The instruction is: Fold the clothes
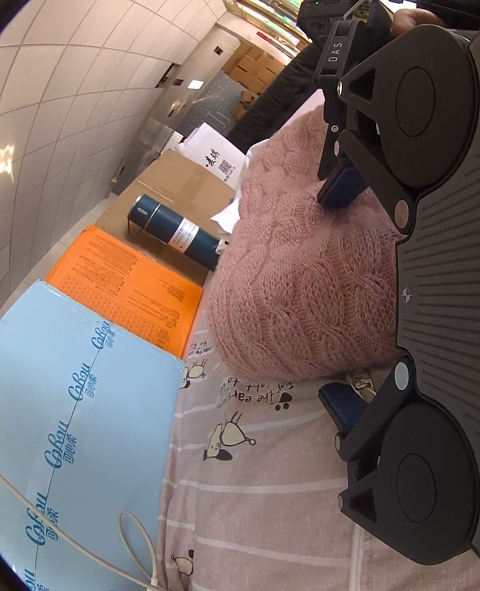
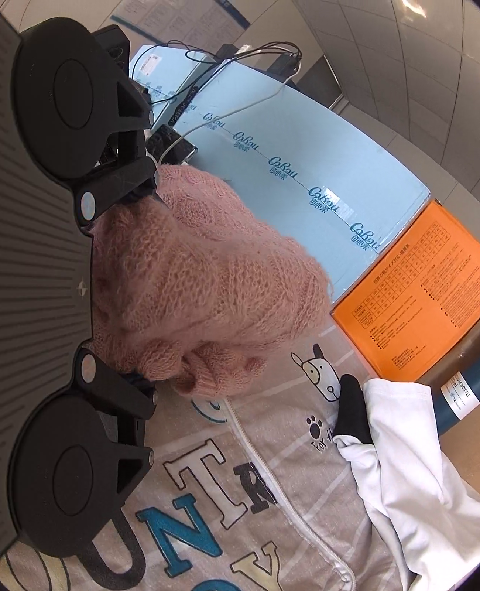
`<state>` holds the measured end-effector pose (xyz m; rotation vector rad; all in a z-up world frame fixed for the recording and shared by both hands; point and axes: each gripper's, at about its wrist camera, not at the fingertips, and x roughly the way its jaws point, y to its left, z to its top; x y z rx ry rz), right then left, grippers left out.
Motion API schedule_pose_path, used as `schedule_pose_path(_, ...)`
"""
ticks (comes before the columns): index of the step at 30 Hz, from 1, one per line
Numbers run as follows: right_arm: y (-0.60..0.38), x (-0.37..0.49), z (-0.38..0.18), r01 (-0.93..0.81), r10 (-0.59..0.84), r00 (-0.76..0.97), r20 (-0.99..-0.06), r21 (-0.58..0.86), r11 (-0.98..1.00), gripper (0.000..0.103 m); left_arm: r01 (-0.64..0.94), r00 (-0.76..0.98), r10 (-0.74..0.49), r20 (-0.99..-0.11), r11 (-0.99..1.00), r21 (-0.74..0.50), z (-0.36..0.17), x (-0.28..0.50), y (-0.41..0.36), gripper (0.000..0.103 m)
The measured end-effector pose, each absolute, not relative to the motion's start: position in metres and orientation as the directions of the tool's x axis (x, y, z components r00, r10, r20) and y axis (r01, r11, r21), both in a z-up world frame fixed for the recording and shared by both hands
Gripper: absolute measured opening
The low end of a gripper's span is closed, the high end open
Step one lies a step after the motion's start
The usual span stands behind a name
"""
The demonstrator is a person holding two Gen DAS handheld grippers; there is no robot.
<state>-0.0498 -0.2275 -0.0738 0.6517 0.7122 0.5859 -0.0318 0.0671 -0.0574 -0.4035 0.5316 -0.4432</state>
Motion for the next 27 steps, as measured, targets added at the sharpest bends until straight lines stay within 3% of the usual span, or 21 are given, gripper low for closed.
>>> schedule_pose_path(1, -0.227, -0.05, -0.073, -0.27, 0.682, 0.619, -0.39, 0.709, 0.651, 0.057, 0.296, 0.778, -0.497, -0.384, 0.829, -0.474, -0.057, -0.033, 0.067, 0.09)
schedule_pose_path(3, -0.227, -0.053, -0.068, -0.299, 0.694, 0.624, -0.36, 0.71, 0.638, 0.052, 0.315, 0.782, -0.504, -0.366, 0.827, -0.465, -0.055, -0.034, 0.066, 0.067)
schedule_pose_path(6, -0.229, -0.054, -0.059, -0.346, 0.715, 0.624, -0.315, 0.709, 0.615, 0.049, 0.352, 0.796, -0.511, -0.324, 0.827, -0.439, -0.048, -0.04, 0.063, 0.057)
schedule_pose_path(12, -0.246, -0.045, -0.016, -0.481, 0.743, 0.643, -0.184, 0.659, 0.579, 0.048, 0.368, 0.857, -0.465, -0.222, 0.854, -0.369, -0.011, -0.039, 0.038, 0.057)
schedule_pose_path(18, -0.266, -0.028, 0.047, -0.567, 0.685, 0.728, -0.006, 0.557, 0.607, 0.048, 0.394, 0.883, -0.448, -0.138, 0.869, -0.299, 0.019, -0.002, -0.013, 0.058)
schedule_pose_path(23, -0.298, -0.017, 0.066, -0.524, 0.535, 0.836, 0.124, 0.469, 0.711, 0.049, 0.409, 0.898, -0.435, -0.066, 0.88, -0.239, 0.045, 0.029, -0.055, 0.06)
schedule_pose_path(27, -0.335, 0.008, 0.041, -0.426, 0.434, 0.893, 0.12, 0.536, 0.729, 0.049, 0.415, 0.901, -0.432, -0.046, 0.887, -0.203, 0.053, 0.056, -0.09, 0.057)
